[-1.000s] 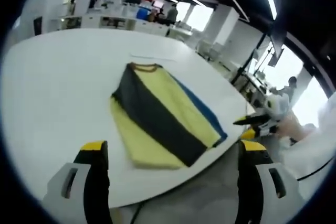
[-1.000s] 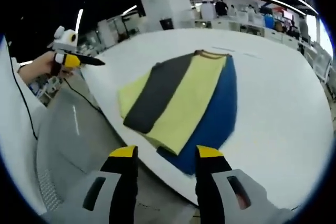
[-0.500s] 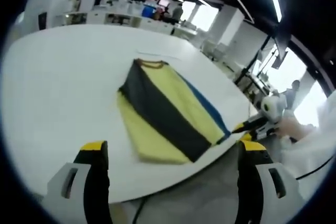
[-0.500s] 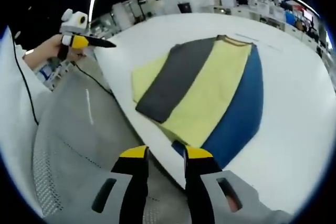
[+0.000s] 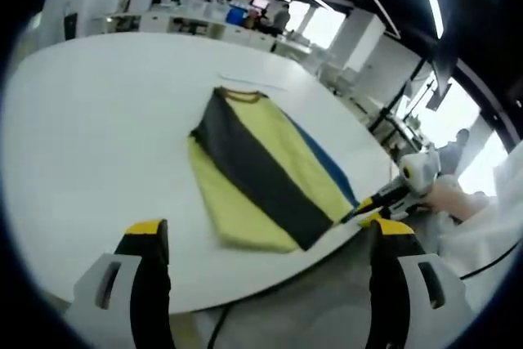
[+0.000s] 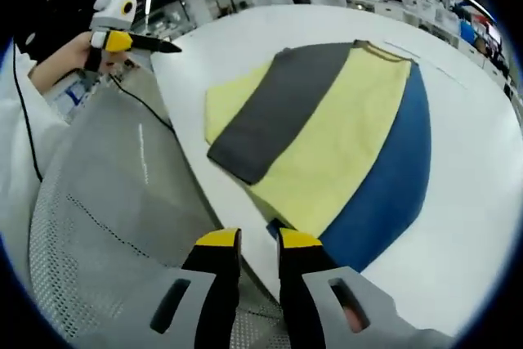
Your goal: Fold the garment on the visible template until the final outline fits inside the template.
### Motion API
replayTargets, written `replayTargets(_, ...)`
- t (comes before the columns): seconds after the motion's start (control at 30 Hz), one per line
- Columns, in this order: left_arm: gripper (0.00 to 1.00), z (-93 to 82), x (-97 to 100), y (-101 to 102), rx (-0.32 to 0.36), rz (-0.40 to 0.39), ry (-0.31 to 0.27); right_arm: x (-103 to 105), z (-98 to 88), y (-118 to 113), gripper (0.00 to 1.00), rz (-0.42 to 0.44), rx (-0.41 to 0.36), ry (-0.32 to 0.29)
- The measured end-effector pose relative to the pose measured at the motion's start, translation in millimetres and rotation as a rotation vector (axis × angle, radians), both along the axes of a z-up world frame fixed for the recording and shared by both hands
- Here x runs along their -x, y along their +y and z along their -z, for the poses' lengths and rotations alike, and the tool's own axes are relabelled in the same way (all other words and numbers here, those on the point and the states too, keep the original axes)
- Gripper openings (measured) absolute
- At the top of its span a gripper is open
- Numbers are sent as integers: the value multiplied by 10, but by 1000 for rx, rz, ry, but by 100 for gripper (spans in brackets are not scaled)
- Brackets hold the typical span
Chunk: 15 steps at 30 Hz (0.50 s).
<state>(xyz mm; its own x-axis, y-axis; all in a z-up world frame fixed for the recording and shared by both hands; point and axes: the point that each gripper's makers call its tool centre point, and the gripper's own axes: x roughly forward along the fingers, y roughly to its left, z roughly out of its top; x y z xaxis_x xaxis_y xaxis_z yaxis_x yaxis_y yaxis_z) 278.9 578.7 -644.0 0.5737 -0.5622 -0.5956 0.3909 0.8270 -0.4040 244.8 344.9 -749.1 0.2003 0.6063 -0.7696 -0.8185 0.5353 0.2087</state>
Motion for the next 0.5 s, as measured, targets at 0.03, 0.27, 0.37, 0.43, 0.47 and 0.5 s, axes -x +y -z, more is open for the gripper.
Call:
replayTargets(0.03,99,5,2,0,0,-1,2,-1,12,8,16,-5,4,0)
replayTargets(0.27,99,38,9,11,2,-9,12,-45,95,42,13,-56,51,-19)
replayTargets(0.37,99,45,7,23,3,-15,15,-63,132,43,14,-65,73,-25)
replayTargets(0.43,99,53,1,33,2,-19,16,-71,152,39,14,-70,82,-27)
replayTargets(0.47,99,56,-2,37,2,-20,17,-72,161,38,13,-73,88,-28)
replayTargets(0.5,99,55,-6,40,3,-22,17,-75,172,31,13,-77,98,-31)
